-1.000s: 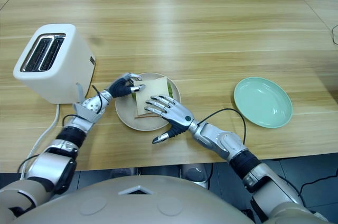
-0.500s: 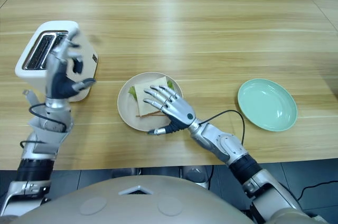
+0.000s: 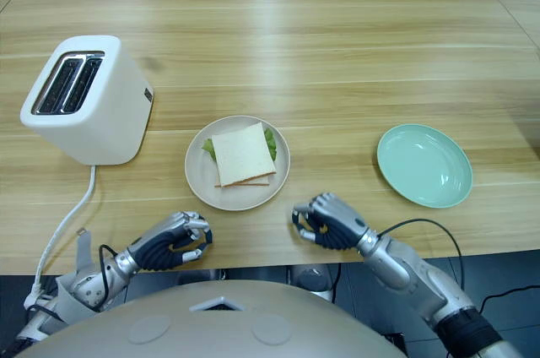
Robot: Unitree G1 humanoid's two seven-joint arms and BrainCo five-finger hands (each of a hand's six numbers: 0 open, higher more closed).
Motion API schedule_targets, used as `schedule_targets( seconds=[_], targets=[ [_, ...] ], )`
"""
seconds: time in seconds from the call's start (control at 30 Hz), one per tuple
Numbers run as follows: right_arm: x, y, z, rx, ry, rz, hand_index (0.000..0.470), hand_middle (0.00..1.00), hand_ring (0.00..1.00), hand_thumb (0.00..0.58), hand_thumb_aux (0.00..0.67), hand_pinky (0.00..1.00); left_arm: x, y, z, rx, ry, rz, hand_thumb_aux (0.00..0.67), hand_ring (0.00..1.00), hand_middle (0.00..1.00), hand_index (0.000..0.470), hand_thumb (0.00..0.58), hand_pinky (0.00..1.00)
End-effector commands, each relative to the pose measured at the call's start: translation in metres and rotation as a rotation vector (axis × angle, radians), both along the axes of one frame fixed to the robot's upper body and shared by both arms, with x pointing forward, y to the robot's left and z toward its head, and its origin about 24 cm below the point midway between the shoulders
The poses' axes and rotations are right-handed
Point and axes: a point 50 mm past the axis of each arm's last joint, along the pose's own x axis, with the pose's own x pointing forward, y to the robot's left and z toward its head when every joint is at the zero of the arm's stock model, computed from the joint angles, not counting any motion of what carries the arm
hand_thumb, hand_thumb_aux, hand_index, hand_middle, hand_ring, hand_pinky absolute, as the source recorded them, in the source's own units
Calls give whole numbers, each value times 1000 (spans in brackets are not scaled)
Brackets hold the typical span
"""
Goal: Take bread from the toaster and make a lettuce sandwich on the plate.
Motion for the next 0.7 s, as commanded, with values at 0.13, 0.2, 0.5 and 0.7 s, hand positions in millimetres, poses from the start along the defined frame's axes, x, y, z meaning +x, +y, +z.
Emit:
schedule_targets(
  seconds=[0.13, 0.2, 0.5, 0.7],
  targets=[
    [23, 28, -13, -57, -42, 28, 460, 1000, 1000, 580, 670, 1000, 19, -14, -29, 187, 28, -18, 670, 1000, 1000, 460, 580, 1000],
    [38, 39, -16, -70, -82, 7, 460, 1000, 1000, 580, 670, 1000, 37, -20, -26, 168, -15, 25, 670, 1000, 1000, 460, 580, 1000],
    [116, 65, -39, -143, -102, -211, 460, 1000, 1000, 580, 670, 1000, 125, -30, -42, 315, -81, 194, 670, 1000, 1000, 460, 580, 1000],
    [163, 72, -45, -159, -55, -366, 460, 1000, 1000, 580, 670, 1000, 181, -39, -35, 304, -134, 297, 670, 1000, 1000, 460, 580, 1000]
  ],
)
